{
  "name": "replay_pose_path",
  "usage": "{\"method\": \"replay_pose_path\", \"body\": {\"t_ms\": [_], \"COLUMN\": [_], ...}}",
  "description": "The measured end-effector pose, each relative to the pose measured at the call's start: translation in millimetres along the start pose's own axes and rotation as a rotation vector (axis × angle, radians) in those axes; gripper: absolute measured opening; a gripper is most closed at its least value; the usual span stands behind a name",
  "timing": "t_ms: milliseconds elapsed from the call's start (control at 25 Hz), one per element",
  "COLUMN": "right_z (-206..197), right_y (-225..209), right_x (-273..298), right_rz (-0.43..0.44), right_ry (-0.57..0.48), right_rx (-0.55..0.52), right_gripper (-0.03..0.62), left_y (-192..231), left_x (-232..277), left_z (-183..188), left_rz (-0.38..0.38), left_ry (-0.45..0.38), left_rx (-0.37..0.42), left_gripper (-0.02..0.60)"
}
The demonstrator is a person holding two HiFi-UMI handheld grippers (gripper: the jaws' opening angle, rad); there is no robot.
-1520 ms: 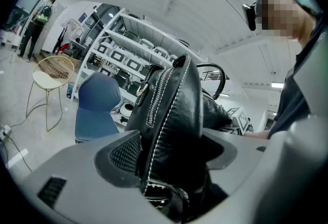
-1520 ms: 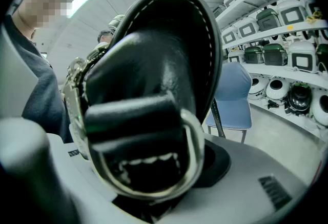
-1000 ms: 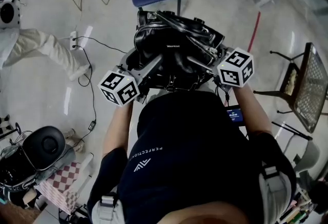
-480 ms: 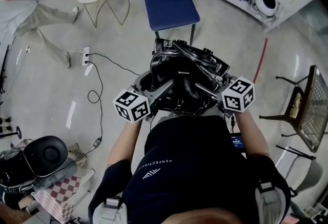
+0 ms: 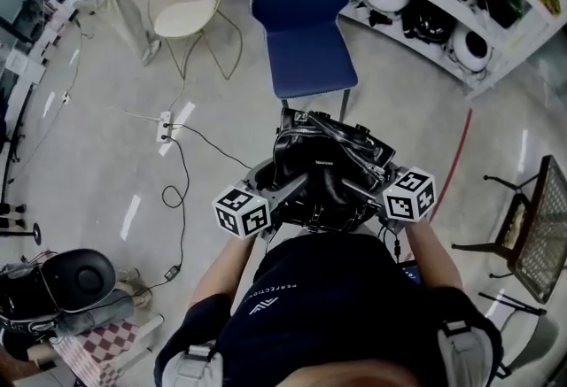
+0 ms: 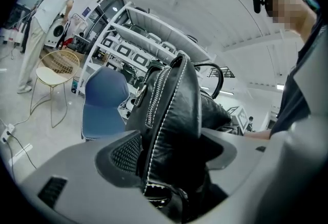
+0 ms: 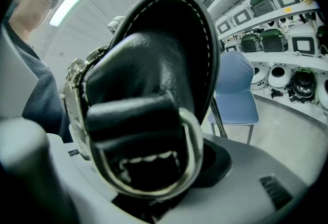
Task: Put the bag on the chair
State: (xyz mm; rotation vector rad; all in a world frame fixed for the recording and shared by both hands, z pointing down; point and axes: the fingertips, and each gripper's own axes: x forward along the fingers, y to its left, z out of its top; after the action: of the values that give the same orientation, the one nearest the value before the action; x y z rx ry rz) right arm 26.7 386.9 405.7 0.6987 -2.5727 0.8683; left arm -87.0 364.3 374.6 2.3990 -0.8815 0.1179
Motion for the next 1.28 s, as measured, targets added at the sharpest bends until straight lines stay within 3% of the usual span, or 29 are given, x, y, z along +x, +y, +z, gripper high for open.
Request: {"method": "replay_pose_path", "body": {"t_ms": [440, 1280], "right_z": [50, 92], "right_y": [-57, -134], "right_x": [11, 8], "right_rz": [0.051, 0.091], "right_ry": [0.028, 0.037], "right_rx": [-0.027, -0.068], "right_gripper": [0.253, 0.253], "left_y": [30, 52], "left_x": [47, 118], "left_z": [41, 74], "left_rz": [0.049, 0.104], "left_ry": [-0.012, -0.029], "left_rx": [-0.017, -0.034], "left_gripper": [0.327, 0.327]}}
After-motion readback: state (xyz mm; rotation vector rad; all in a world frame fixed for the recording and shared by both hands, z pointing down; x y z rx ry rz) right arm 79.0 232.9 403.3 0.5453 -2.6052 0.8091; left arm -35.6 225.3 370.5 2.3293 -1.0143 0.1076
